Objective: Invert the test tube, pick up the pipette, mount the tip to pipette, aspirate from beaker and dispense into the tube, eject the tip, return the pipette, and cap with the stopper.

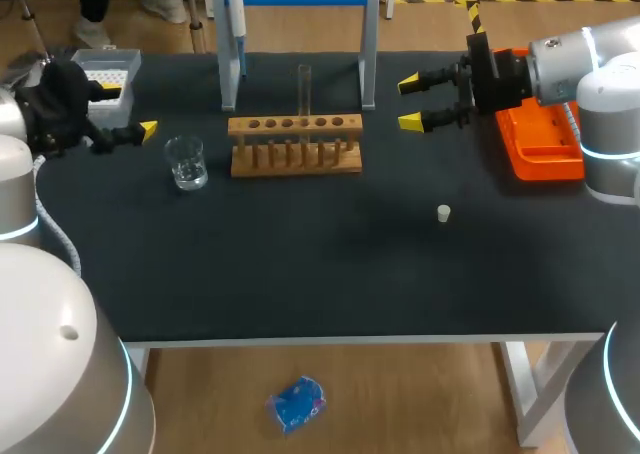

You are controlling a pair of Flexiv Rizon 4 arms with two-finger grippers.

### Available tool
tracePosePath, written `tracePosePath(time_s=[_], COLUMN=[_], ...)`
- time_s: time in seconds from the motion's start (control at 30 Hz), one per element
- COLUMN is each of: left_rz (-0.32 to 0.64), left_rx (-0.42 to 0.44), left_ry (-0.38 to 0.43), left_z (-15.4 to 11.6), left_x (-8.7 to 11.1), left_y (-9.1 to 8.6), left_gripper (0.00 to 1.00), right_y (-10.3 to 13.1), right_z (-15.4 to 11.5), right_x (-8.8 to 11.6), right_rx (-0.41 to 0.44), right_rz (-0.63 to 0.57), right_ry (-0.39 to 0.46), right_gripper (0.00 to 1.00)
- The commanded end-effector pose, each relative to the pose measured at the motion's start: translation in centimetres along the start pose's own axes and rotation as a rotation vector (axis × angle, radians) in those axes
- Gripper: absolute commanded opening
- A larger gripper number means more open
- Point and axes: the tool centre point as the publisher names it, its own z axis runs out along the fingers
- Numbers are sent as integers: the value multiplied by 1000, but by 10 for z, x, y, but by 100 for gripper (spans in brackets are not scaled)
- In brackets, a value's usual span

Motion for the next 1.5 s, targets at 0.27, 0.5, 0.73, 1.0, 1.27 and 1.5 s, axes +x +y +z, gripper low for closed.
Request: tracePosePath(time_s=[0.27, 0.5, 0.73, 1.0, 1.27, 1.5], left_rz=[5, 14, -19, -105, -190, -190], left_rx=[-35, -69, -103, -55, -52, -52], left_ry=[-64, -153, -228, -249, -248, -248], left_z=[-6, -27, -33, -10, 12, 12], left_x=[-32, -91, -144, -193, -209, -209], left_y=[15, 36, 56, 63, 71, 71], left_gripper=[100, 100, 100, 100, 100, 100], right_y=[0, 0, 0, 0, 0, 0], right_z=[0, 0, 0, 0, 0, 0], right_x=[0, 0, 0, 0, 0, 0], right_rx=[0, 0, 0, 0, 0, 0], right_rz=[0, 0, 0, 0, 0, 0], right_ry=[-1, -1, -1, -1, -1, -1], right_gripper=[100, 100, 100, 100, 100, 100])
